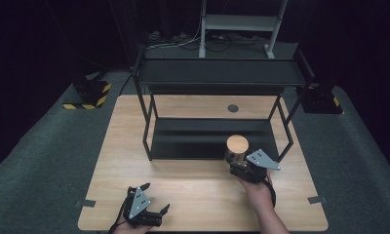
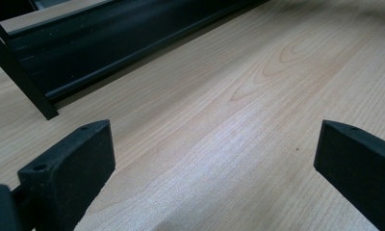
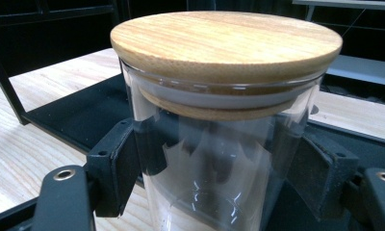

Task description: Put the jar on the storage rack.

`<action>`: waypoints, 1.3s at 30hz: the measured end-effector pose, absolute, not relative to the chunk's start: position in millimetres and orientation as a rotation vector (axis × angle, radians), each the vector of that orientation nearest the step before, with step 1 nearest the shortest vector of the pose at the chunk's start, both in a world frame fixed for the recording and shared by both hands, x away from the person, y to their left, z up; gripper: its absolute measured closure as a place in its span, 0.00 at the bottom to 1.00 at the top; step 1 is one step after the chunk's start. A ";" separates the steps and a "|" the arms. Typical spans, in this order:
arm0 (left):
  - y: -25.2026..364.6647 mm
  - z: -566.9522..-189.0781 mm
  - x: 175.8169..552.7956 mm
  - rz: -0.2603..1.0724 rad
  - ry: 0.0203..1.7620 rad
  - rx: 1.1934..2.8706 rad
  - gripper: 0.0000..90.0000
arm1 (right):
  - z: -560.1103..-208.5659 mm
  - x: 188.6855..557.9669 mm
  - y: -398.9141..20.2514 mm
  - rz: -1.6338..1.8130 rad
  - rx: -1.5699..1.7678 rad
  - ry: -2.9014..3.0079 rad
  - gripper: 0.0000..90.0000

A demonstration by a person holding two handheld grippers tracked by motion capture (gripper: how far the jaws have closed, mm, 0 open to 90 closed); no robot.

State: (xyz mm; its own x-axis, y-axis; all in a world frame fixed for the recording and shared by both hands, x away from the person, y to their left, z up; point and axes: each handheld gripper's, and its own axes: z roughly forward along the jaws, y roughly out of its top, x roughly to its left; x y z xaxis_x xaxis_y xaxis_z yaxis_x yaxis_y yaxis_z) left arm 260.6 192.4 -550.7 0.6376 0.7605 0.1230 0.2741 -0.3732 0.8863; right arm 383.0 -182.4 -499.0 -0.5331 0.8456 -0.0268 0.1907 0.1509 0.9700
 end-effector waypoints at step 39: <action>192.9 -550.6 260.3 0.662 0.809 1.933 0.01 | -493.6 405.3 -173.3 1.394 0.991 1.810 0.28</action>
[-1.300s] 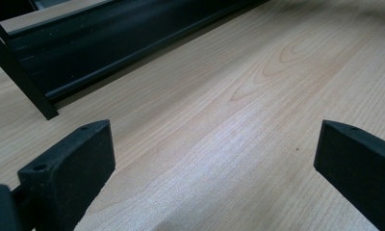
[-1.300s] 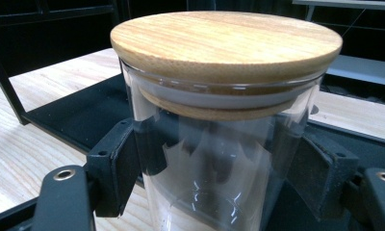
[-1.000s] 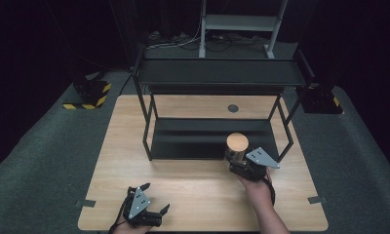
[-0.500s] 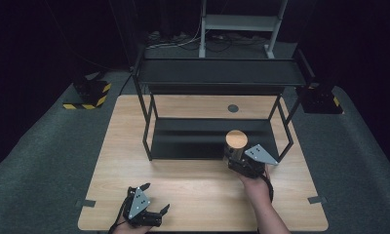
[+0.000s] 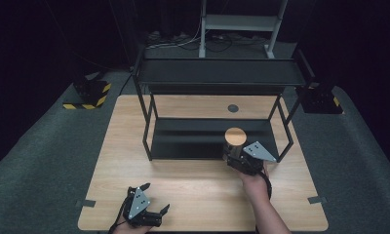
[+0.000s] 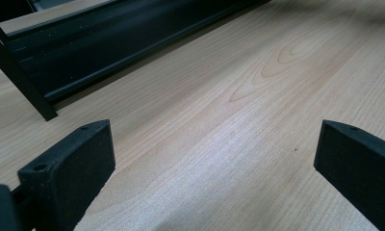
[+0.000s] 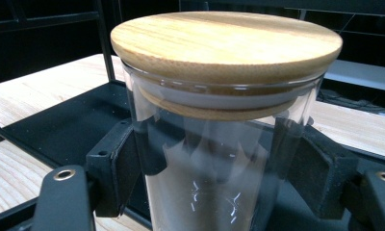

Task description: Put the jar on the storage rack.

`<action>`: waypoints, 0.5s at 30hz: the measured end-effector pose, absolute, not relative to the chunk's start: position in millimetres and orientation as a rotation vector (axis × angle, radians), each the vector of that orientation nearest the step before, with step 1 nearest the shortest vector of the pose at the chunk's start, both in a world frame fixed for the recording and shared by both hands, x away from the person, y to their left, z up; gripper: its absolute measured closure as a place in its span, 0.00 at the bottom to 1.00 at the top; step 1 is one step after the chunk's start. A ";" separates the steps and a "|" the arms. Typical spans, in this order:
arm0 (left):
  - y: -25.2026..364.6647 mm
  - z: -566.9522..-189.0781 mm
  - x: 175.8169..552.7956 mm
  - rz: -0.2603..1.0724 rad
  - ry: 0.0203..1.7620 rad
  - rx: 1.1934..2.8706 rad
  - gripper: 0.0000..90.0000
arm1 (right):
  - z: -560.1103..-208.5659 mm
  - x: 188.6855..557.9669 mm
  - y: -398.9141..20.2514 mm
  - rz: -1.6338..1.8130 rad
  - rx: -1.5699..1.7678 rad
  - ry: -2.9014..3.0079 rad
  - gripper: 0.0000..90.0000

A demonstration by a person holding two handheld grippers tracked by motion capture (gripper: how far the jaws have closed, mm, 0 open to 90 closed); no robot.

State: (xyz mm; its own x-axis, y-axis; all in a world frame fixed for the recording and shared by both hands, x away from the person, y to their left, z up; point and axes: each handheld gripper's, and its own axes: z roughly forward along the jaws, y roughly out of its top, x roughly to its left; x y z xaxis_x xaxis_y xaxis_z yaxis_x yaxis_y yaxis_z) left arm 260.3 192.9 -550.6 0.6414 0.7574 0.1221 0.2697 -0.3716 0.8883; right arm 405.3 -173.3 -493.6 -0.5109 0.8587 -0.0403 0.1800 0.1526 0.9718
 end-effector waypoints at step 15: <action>193.5 -550.6 260.1 0.661 0.811 1.928 0.01 | -493.1 415.8 -169.5 1.391 1.007 1.805 0.28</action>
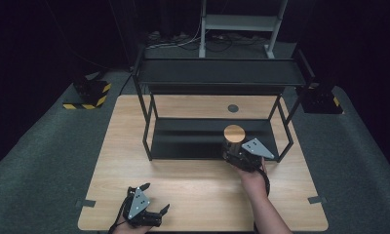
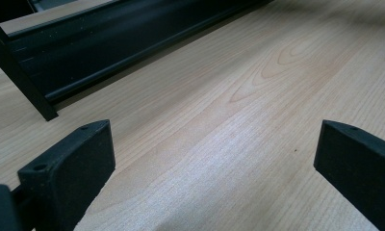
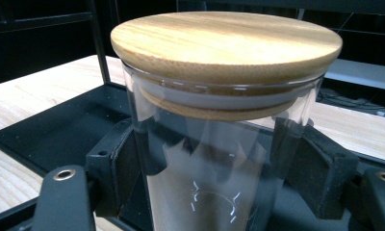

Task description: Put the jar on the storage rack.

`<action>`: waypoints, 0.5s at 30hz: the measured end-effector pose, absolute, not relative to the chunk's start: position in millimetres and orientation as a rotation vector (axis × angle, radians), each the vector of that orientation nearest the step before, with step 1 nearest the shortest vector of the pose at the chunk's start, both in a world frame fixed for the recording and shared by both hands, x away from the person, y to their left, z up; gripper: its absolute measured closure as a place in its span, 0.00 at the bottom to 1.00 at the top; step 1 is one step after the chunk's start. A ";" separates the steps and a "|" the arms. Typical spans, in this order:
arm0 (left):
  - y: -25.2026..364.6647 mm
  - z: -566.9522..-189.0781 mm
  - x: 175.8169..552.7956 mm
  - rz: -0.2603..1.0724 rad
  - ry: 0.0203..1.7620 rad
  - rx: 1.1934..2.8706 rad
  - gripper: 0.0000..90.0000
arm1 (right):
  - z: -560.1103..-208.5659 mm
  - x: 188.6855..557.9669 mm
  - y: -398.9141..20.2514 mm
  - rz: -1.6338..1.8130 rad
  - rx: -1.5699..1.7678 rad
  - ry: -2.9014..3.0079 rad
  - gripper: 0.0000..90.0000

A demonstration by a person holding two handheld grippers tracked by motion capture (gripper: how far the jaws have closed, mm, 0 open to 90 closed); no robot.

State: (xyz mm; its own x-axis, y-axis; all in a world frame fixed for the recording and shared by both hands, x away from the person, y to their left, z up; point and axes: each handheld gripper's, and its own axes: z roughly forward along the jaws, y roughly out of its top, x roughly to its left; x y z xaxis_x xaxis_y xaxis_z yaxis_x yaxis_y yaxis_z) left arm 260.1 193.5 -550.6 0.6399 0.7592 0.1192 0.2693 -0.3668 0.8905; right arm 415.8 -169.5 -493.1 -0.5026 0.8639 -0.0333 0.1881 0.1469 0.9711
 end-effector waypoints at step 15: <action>194.1 -550.6 260.0 0.658 0.812 1.921 0.01 | -492.7 426.0 -162.3 1.396 1.026 1.798 0.28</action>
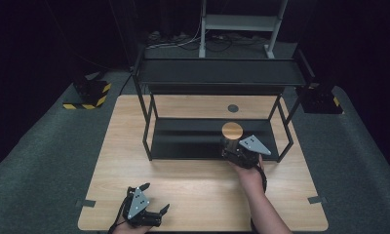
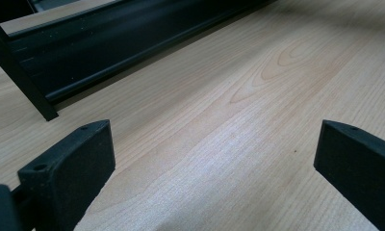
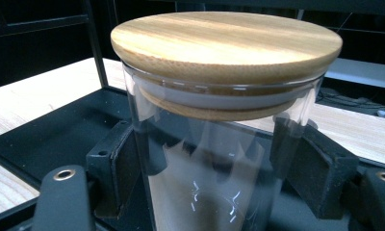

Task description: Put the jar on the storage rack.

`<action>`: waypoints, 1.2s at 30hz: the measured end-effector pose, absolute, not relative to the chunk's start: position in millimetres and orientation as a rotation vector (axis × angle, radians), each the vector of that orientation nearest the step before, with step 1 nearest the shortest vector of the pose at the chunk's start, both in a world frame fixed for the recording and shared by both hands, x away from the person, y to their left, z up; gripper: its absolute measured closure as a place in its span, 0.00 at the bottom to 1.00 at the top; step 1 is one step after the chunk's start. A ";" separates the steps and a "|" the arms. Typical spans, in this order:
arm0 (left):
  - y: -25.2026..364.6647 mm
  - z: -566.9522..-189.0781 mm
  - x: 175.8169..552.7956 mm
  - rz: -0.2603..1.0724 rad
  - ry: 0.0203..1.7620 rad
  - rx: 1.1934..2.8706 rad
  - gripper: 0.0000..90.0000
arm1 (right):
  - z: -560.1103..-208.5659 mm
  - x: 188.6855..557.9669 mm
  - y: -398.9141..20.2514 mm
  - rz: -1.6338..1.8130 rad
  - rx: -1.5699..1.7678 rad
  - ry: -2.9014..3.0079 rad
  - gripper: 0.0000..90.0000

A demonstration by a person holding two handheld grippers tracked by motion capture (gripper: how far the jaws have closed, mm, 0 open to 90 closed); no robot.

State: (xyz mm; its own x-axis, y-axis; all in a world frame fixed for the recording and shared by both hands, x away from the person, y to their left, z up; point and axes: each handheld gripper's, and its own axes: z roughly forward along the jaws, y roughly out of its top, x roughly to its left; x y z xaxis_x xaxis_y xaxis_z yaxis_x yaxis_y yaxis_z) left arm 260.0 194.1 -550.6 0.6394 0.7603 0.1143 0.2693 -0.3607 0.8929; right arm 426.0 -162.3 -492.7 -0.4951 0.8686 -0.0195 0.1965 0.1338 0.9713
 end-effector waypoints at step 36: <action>194.5 -550.6 259.5 0.661 0.815 1.914 0.01 | -498.9 448.6 -163.2 1.385 1.084 1.781 0.28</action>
State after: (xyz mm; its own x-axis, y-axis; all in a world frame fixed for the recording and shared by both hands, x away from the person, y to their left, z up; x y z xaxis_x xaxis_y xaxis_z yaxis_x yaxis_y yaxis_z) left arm 259.5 194.5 -550.6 0.6358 0.7636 0.1126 0.2677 -0.3550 0.8957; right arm 448.6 -163.2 -498.9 -0.4649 0.8853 0.0077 0.2257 0.1101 0.9679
